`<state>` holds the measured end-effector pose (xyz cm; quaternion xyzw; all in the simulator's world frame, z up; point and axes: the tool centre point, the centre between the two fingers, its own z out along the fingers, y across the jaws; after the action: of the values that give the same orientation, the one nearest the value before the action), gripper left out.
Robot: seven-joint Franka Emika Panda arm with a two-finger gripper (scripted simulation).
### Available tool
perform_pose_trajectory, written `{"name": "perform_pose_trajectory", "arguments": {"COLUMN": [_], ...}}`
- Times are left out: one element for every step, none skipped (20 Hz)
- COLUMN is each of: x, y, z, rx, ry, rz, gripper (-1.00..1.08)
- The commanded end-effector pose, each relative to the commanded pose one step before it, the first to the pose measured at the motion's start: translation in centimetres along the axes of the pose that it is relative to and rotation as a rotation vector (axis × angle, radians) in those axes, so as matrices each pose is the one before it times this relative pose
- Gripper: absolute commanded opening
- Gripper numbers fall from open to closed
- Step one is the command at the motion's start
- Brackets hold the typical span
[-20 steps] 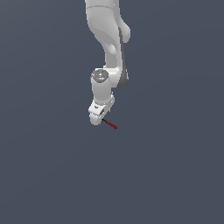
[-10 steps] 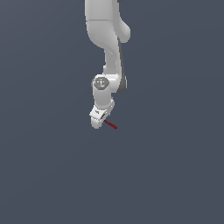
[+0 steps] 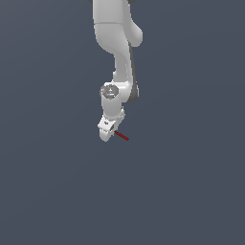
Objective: Pick up the object and move it to a goal position.
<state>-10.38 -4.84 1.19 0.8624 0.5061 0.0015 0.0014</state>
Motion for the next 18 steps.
{"name": "perform_pose_trajectory", "arguments": {"x": [0.001, 0.000, 0.013, 0.015, 0.044, 0.073, 0.102, 0.132, 0.162, 0.192, 0.223, 0.272, 0.285, 0.315, 0.344, 0.391, 0.399, 0.426], "y": [-0.182, 0.000, 0.167, -0.003, -0.009, -0.015, -0.022, -0.028, -0.034, -0.041, -0.047, -0.061, -0.060, -0.066, -0.071, -0.085, -0.082, -0.087], "z": [0.157, 0.000, -0.152, -0.026, -0.077, -0.129, -0.180, -0.232, -0.285, -0.339, -0.394, -0.438, -0.503, -0.556, -0.607, -0.644, -0.705, -0.752], "rx": [0.00399, 0.00000, -0.00393, 0.00000, 0.00000, 0.00000, 0.00000, 0.00000, 0.00000, 0.00000, 0.00000, 0.00009, 0.00000, 0.00000, 0.00000, 0.00014, 0.00000, 0.00000], "ry": [-0.00126, 0.00000, 0.00116, 0.00000, 0.00000, 0.00000, 0.00000, 0.00000, 0.00000, 0.00000, 0.00000, -0.00032, 0.00000, 0.00000, 0.00000, -0.00028, 0.00000, 0.00000], "rz": [-0.00138, 0.00000, 0.00115, 0.00000, 0.00000, 0.00000, 0.00000, 0.00000, 0.00000, 0.00000, 0.00000, -0.00036, 0.00000, 0.00000, 0.00000, -0.00038, 0.00000, 0.00000], "gripper": [-1.00, -1.00, -1.00, -1.00, -1.00, -1.00, -1.00, -1.00, -1.00, -1.00, -1.00, -1.00, -1.00, -1.00, -1.00, -1.00, -1.00, -1.00]}}
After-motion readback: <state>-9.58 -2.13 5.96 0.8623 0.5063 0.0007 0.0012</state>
